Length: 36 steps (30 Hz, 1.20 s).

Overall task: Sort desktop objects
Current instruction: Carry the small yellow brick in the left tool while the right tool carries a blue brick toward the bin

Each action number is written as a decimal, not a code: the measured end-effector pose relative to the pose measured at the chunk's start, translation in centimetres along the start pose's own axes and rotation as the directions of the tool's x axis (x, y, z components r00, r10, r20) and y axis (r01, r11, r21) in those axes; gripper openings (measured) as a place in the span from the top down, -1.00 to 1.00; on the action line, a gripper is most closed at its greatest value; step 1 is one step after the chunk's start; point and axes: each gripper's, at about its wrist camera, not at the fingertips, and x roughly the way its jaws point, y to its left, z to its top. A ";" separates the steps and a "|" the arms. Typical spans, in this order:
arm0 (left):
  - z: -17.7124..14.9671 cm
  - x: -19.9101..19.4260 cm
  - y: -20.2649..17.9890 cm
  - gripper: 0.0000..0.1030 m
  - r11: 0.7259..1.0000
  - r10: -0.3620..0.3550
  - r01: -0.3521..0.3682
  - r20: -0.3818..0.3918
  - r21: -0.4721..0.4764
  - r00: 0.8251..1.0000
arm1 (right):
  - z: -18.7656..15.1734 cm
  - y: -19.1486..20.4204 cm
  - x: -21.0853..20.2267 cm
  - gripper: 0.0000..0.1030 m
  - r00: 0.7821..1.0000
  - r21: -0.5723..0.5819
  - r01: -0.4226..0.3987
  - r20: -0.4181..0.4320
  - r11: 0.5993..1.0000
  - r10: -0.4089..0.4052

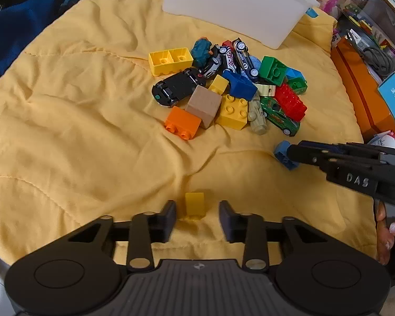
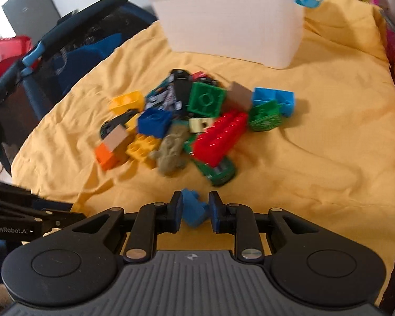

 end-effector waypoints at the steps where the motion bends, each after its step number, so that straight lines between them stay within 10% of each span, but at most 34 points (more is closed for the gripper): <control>1: -0.1 -0.2 0.0 0.16 1.000 0.007 -0.007 0.004 0.005 1.000 | -0.1 0.3 -0.1 0.52 1.000 -0.007 0.003 0.000 1.000 -0.003; 12: -0.6 -0.6 0.0 0.06 0.999 0.014 -0.015 0.017 0.047 1.000 | -1.3 3.0 -0.4 0.52 1.000 -0.078 -0.008 -0.022 0.997 0.007; 24: -0.9 -0.4 0.7 0.07 1.000 -0.006 0.005 0.048 0.024 0.999 | -0.8 0.1 0.8 0.34 0.998 0.240 -0.046 -0.031 0.970 0.056; 28: -0.8 0.1 0.3 0.25 0.998 -0.014 0.012 0.043 0.057 0.999 | -0.6 4.0 2.0 0.66 0.996 -0.009 0.087 -0.003 0.996 -0.087; 36: -1.0 -0.6 -0.2 0.38 0.994 -0.035 0.029 0.051 0.110 0.998 | -1.3 6.0 -0.7 0.66 0.985 -0.185 0.170 0.010 0.968 -0.171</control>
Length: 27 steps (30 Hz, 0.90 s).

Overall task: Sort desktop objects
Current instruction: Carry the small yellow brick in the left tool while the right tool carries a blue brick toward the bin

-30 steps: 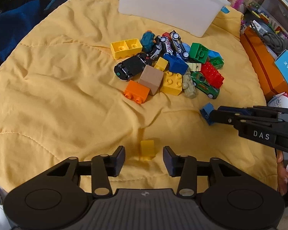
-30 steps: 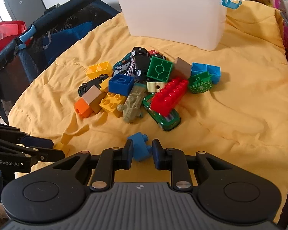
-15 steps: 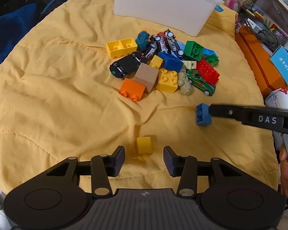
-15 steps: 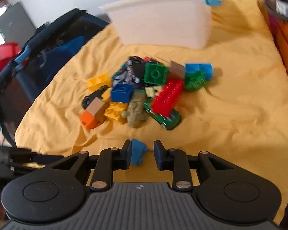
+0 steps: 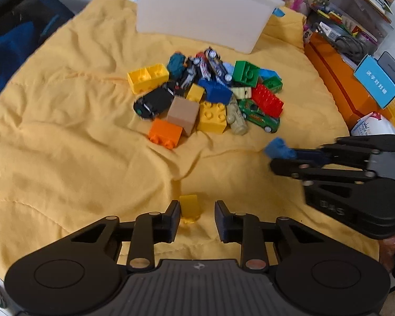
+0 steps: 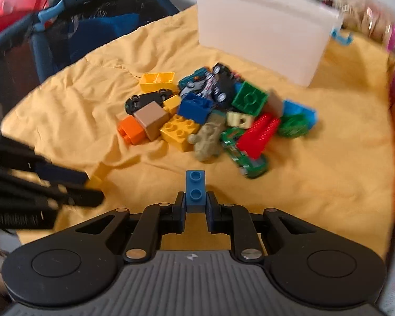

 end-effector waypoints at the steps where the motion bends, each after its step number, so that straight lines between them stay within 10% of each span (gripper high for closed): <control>1: 0.0 0.3 0.2 0.38 1.000 -0.003 0.002 -0.011 -0.012 1.000 | -0.2 -0.2 -0.1 0.66 1.000 0.007 0.004 -0.004 1.000 -0.004; 27: 5.0 -1.2 -0.2 0.66 0.997 -0.004 0.000 0.051 0.073 0.999 | 0.4 -1.0 0.1 0.66 0.999 0.061 0.041 0.007 0.997 -0.042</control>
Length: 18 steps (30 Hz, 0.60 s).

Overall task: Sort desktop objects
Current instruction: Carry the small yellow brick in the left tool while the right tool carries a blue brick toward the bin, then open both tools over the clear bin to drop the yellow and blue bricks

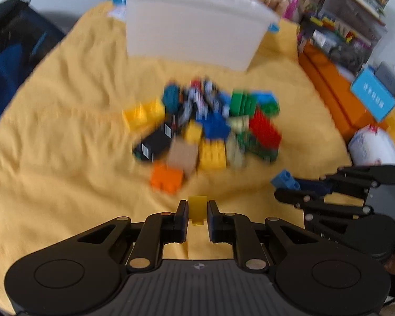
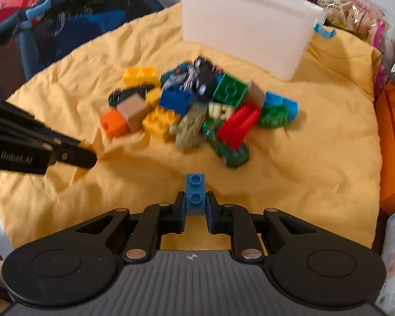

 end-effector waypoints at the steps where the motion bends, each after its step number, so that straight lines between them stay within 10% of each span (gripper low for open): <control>1: 1.0 -0.4 0.1 0.66 1.000 -0.003 0.003 0.018 0.008 1.000 | 0.5 -0.2 -0.2 0.66 1.000 0.009 0.004 0.012 1.000 -0.004; 18: 22.6 -0.4 0.8 0.66 0.990 -0.007 -0.033 0.275 0.139 0.961 | 16.5 -6.3 -0.3 0.66 0.943 0.125 0.156 0.276 0.980 -0.185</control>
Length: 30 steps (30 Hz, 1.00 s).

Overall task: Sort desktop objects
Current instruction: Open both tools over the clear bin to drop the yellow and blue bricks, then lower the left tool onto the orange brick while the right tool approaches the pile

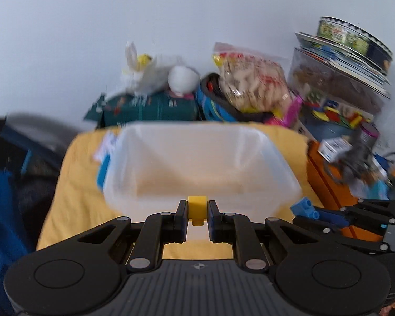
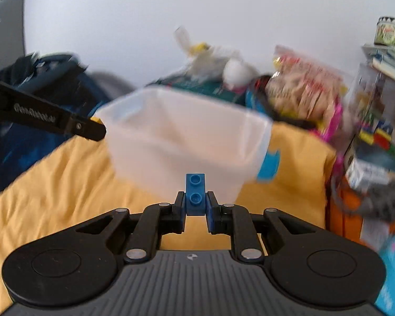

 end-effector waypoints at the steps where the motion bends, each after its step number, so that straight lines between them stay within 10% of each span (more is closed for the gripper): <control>1: 0.8 0.8 0.2 0.66 1.000 0.005 -0.005 0.001 0.001 1.000 | 0.9 -0.2 0.8 0.66 1.000 0.016 0.008 0.006 1.000 -0.008; 13: 3.0 9.8 2.5 0.57 0.999 0.031 -0.034 -0.144 -0.023 0.989 | 5.5 -2.1 9.0 0.64 0.994 0.130 0.072 -0.092 0.989 -0.060; 23: 1.2 2.3 1.3 -0.47 0.990 0.125 -0.127 0.027 0.060 0.992 | 4.3 -0.2 3.0 0.45 0.995 0.119 0.091 0.029 0.989 -0.095; 30: -8.4 -1.8 0.2 -0.48 0.977 0.168 -0.164 -0.020 0.133 0.986 | -3.8 3.4 -1.4 -0.18 1.000 0.015 0.020 0.004 1.000 -0.020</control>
